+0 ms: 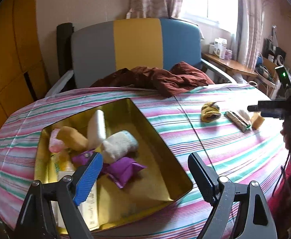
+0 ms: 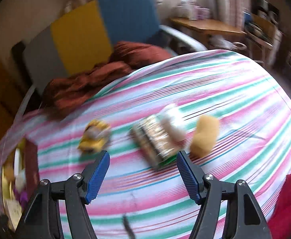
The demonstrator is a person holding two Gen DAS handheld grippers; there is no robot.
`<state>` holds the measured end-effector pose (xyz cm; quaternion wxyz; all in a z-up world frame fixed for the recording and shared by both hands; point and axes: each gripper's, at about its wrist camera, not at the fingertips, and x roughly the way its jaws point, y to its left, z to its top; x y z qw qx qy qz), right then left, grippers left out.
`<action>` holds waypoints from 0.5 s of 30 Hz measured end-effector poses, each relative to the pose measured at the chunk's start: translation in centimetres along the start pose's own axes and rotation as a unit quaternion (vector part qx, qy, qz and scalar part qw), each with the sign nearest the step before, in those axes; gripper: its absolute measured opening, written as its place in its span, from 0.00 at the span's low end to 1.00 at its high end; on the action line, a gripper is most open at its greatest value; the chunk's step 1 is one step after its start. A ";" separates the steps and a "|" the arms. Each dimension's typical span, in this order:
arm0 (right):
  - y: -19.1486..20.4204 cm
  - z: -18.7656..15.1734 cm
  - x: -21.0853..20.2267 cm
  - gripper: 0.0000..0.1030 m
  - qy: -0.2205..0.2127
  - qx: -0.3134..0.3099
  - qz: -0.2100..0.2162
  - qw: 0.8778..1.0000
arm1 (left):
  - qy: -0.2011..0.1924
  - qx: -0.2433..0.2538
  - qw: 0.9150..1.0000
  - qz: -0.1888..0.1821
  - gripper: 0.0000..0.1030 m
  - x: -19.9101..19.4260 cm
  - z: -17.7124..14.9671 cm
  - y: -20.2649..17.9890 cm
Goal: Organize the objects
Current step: 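Withdraw both tools from the tray toward the remaining items, then grasp the white wrapped roll with the right gripper while the left gripper grasps the yellow plush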
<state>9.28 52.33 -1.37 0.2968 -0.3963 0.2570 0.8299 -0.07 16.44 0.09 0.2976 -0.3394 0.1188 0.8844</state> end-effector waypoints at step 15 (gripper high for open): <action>-4.9 5.3 4.4 0.68 0.006 0.037 -0.011 0.999 | 0.024 0.033 0.998 -0.043 0.88 3.0 2.0 -4.6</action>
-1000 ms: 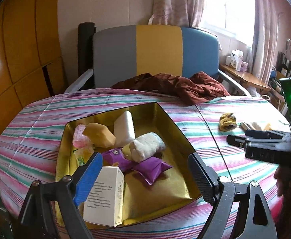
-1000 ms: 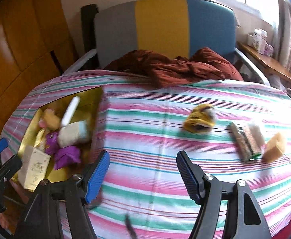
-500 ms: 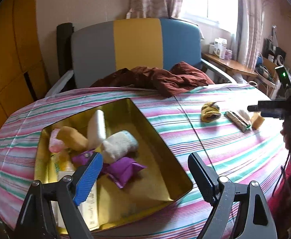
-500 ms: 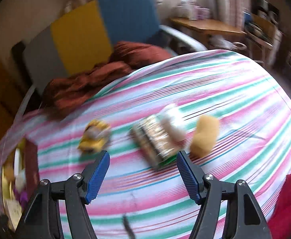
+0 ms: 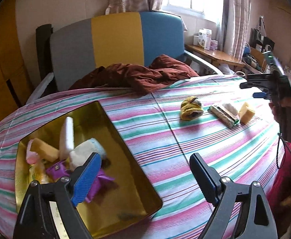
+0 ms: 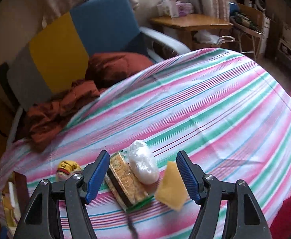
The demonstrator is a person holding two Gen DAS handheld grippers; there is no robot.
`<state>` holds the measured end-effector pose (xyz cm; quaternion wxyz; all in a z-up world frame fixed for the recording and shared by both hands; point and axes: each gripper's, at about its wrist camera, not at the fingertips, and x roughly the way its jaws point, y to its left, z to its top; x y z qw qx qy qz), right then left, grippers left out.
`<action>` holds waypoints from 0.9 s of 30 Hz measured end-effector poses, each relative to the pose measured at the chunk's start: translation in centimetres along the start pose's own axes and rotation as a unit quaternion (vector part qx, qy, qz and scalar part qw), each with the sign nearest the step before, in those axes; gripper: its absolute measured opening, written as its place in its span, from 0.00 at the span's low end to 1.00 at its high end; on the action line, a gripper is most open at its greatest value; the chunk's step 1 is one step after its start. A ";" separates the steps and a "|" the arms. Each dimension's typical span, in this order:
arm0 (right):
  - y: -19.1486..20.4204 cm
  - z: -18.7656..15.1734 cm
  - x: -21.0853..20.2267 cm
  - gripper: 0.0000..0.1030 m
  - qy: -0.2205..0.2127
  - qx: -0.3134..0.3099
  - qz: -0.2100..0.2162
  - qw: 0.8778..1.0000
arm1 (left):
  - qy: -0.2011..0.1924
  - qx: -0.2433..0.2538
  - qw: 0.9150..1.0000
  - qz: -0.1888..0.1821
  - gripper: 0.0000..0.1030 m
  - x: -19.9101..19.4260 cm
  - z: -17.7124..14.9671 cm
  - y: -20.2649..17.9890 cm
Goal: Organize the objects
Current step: 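Grasp the white wrapped roll with the right gripper while the left gripper grasps the yellow plush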
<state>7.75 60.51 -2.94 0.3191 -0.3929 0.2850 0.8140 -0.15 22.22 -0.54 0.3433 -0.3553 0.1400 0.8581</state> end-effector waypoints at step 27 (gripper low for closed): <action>1.8 0.3 1.1 0.32 -0.039 -0.113 -0.006 0.993 | 0.071 -0.019 0.994 -0.075 0.88 12.7 7.9 -6.6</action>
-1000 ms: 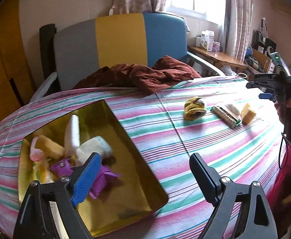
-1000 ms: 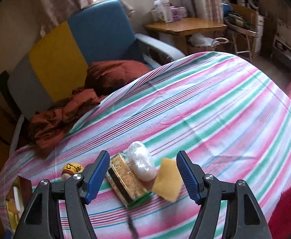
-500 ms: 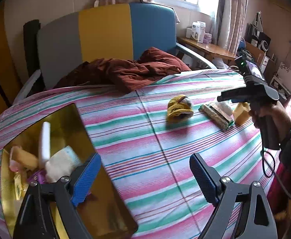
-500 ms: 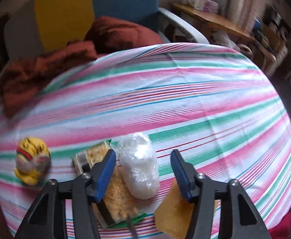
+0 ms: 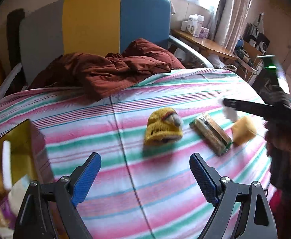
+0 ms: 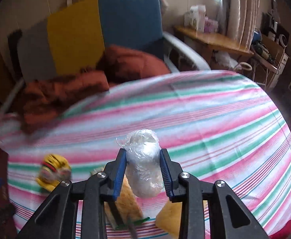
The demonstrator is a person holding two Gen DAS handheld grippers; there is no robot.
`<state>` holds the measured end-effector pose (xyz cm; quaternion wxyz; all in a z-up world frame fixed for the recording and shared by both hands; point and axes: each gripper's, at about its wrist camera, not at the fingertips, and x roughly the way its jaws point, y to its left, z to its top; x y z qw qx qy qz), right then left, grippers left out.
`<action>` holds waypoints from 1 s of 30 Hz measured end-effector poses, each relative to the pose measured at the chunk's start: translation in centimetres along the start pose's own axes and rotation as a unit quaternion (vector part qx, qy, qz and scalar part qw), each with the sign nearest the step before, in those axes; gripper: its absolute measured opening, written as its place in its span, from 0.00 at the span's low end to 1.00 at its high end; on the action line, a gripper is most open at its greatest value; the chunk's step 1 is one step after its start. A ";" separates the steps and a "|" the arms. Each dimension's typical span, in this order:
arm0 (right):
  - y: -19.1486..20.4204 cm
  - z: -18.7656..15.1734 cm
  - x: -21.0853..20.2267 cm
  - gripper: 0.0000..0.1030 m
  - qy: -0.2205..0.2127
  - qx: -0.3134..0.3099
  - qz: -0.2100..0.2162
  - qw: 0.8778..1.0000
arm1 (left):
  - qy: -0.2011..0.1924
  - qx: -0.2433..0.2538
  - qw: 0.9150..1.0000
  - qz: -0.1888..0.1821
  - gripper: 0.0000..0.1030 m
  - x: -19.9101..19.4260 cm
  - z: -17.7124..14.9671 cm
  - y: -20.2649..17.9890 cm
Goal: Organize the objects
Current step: 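Grasp the white wrapped roll with the right gripper while the left gripper grasps the yellow plush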
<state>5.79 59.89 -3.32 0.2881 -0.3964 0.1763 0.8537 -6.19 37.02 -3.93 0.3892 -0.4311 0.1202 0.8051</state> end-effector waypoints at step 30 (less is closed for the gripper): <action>5.4 -1.5 -1.7 0.32 0.003 -0.061 0.114 0.992 | 0.013 0.032 0.999 -0.025 0.37 5.5 2.5 -3.1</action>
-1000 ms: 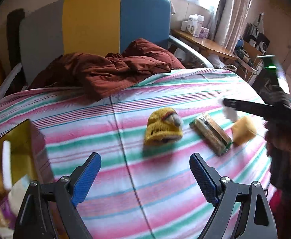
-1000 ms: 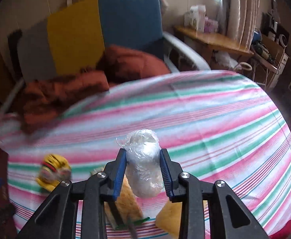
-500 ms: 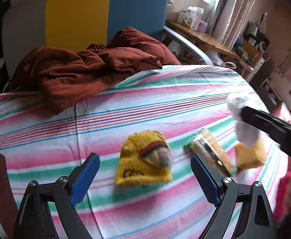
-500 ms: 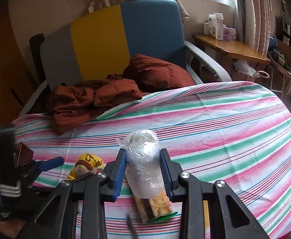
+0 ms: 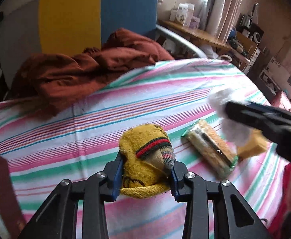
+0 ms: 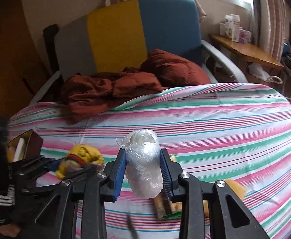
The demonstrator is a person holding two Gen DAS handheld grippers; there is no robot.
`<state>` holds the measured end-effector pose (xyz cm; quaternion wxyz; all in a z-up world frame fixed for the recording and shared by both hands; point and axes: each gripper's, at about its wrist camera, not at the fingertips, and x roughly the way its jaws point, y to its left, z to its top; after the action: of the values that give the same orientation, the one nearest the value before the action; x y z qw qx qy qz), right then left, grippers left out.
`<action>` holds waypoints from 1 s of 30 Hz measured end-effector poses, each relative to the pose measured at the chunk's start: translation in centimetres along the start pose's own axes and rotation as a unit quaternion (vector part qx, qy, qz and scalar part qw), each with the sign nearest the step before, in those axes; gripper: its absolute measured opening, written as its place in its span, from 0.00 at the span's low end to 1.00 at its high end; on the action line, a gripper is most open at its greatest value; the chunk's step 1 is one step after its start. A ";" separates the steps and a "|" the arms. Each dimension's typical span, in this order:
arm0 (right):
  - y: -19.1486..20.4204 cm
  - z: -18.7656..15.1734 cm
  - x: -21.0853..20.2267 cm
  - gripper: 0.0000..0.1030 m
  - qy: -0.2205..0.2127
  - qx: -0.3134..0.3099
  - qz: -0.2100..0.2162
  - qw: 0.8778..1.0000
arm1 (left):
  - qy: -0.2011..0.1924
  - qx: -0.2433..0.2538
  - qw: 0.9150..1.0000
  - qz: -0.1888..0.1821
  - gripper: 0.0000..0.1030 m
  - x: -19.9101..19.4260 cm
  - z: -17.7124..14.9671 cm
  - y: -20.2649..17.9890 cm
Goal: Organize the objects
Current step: 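Carry the plush and white roll over the gold tray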
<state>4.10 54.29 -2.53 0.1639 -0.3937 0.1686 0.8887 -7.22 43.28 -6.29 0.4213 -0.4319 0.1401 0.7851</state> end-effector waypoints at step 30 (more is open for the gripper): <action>24.6 -0.3 -1.0 0.32 0.034 -0.143 0.201 0.969 | -0.126 -0.119 0.965 0.197 0.38 -22.8 -11.2 15.4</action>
<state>-5.48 32.14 2.23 -0.0816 -0.4011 0.1206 0.9044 -6.78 15.09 3.02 0.2186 -0.3403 0.0738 0.9116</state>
